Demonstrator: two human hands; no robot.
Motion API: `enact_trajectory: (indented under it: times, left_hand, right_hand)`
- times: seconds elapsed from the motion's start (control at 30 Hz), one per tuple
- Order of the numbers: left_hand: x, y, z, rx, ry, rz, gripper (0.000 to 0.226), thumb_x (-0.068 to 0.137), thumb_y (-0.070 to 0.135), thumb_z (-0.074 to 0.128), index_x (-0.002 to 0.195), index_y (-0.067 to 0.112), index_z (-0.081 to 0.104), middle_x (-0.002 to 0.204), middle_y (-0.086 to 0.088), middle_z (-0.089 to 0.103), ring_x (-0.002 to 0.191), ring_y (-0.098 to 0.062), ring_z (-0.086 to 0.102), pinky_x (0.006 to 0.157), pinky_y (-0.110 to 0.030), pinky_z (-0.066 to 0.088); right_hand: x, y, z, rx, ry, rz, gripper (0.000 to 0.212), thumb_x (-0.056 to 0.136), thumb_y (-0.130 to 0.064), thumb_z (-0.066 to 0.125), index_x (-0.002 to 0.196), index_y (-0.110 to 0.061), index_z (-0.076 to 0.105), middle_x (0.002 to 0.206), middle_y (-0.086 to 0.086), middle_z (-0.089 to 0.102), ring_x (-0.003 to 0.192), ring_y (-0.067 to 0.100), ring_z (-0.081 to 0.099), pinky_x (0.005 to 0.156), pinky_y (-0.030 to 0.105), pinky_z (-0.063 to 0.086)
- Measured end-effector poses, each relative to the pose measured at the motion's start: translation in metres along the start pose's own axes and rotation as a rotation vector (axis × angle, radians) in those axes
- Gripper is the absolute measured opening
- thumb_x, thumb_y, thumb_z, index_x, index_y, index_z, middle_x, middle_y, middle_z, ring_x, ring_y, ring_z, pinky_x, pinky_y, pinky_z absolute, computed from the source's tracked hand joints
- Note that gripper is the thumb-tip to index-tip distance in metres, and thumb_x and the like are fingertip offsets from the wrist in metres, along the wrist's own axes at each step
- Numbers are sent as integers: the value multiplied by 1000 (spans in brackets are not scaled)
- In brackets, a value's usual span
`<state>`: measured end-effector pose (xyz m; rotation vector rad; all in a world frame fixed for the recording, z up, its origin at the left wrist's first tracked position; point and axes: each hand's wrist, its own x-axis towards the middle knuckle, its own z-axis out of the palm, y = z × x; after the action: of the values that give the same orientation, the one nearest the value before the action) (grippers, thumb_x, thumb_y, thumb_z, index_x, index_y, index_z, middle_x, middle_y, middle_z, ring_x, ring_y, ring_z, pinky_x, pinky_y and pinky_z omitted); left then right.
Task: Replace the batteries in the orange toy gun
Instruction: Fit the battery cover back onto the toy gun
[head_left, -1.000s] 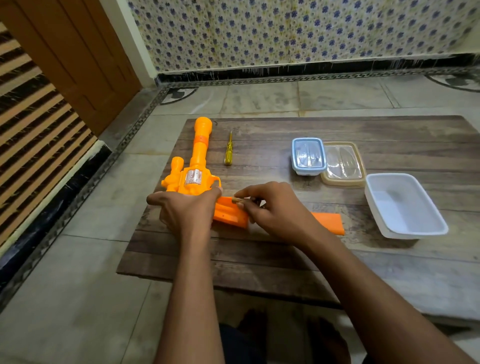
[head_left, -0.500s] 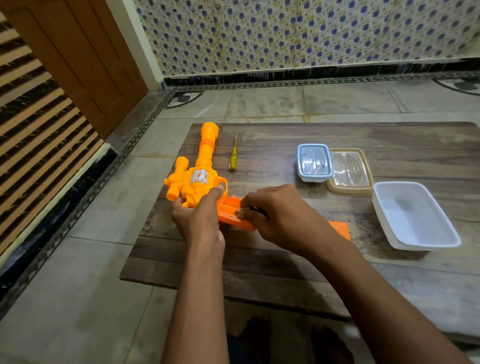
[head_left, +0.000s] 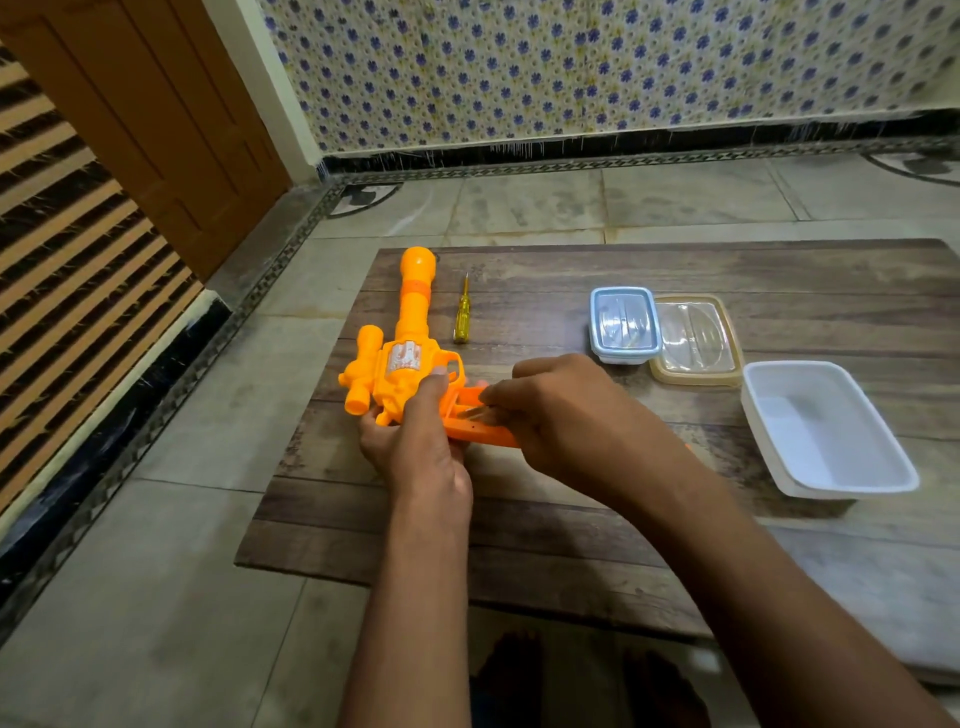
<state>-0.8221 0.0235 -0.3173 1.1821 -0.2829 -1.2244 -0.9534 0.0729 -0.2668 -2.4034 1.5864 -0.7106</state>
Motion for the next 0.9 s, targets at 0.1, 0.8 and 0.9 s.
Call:
enact_trajectory:
  times: [0.1, 0.8, 0.9]
  left_hand:
    - [-4, -1, 2, -2, -16, 10, 57, 80, -4, 82, 132, 12, 65, 115, -14, 77, 88, -35, 79, 62, -42, 64]
    - [-8, 5, 4, -71, -64, -96, 46, 88, -1, 74, 133, 8, 66, 117, -16, 75, 65, -15, 78, 49, -29, 58]
    - [-7, 5, 4, -60, -65, -97, 44, 88, 0, 75, 131, 8, 67, 117, -16, 76, 67, -15, 78, 50, -30, 59]
  right_hand:
    - [2, -6, -2, -138, -77, 30, 25, 103, -33, 54, 118, -26, 72, 80, -4, 44, 82, 32, 64, 59, 36, 46]
    - [1, 8, -5, 2163, 516, 1120, 31, 101, 10, 30, 111, 19, 58, 102, 32, 62, 88, 34, 68, 70, 36, 64]
    - [0, 9, -6, 2167, 530, 1101, 30, 102, 11, 31, 118, 20, 55, 103, 33, 63, 86, 32, 70, 69, 32, 65]
